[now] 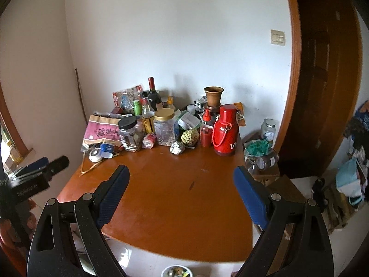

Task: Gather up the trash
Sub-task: 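Move both tools back up to the table, then grasp the blue Lucky cup with the left tool while the right tool grasps the foil ball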

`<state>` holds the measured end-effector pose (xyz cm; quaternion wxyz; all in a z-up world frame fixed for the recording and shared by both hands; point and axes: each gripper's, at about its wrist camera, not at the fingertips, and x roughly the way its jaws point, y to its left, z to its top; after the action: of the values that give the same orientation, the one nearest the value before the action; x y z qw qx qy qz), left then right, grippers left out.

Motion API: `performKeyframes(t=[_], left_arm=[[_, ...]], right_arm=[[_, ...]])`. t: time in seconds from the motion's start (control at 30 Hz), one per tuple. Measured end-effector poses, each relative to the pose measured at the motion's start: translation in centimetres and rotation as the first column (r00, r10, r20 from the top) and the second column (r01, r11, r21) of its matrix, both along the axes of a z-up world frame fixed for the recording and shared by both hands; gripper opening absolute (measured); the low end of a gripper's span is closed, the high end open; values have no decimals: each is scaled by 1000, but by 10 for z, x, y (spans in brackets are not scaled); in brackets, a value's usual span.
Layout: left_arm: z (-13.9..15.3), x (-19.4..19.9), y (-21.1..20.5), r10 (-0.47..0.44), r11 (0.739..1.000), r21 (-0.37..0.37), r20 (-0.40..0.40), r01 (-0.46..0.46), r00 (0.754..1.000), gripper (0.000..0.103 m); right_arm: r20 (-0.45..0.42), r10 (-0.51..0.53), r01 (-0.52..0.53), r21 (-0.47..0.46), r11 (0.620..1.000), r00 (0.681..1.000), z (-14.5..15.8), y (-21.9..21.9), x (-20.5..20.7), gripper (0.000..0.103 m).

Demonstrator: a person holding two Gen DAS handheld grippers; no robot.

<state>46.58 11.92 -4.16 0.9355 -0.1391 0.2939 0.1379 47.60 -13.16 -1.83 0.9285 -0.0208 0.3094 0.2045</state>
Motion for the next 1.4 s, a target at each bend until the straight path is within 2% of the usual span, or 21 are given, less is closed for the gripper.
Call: performKeyframes(t=[0.17, 0.33, 0.47, 0.63, 0.8, 0.97, 1.17, 1.3, 1.4], left_arm=[[-7, 28, 8, 81, 997, 2, -18, -81, 997, 95], [-23, 53, 29, 138, 990, 3, -81, -138, 987, 95], [-37, 79, 62, 157, 987, 3, -122, -158, 980, 95], [-61, 117, 115, 138, 990, 1, -174, -140, 975, 95], [-99, 166, 186, 145, 988, -9, -250, -152, 957, 95], [-147, 207, 237, 173, 982, -16, -319, -188, 932, 95], [-196, 246, 270, 220, 974, 40, -387, -222, 896, 95], [-218, 261, 279, 250, 968, 77, -421, -240, 872, 95], [-230, 268, 282, 258, 966, 86, -431, -245, 865, 95]], right_arm=[[-52, 53, -52, 9, 999, 997, -12, 1, 48, 90], [-116, 75, -75, 7, 997, 990, -28, 18, 85, 90], [-169, 74, -72, 19, 997, 983, -43, 37, 113, 90], [-224, 19, -19, 2, 1000, 974, -67, 71, 145, 90], [-330, -38, 46, 18, 999, 943, -103, 105, 189, 90], [-417, -70, 83, 15, 996, 906, -148, 129, 235, 90], [-508, -94, 117, 14, 993, 856, -205, 151, 284, 90], [-558, -110, 150, 26, 988, 823, -235, 157, 308, 90], [-580, -129, 177, 27, 984, 805, -251, 158, 321, 90]])
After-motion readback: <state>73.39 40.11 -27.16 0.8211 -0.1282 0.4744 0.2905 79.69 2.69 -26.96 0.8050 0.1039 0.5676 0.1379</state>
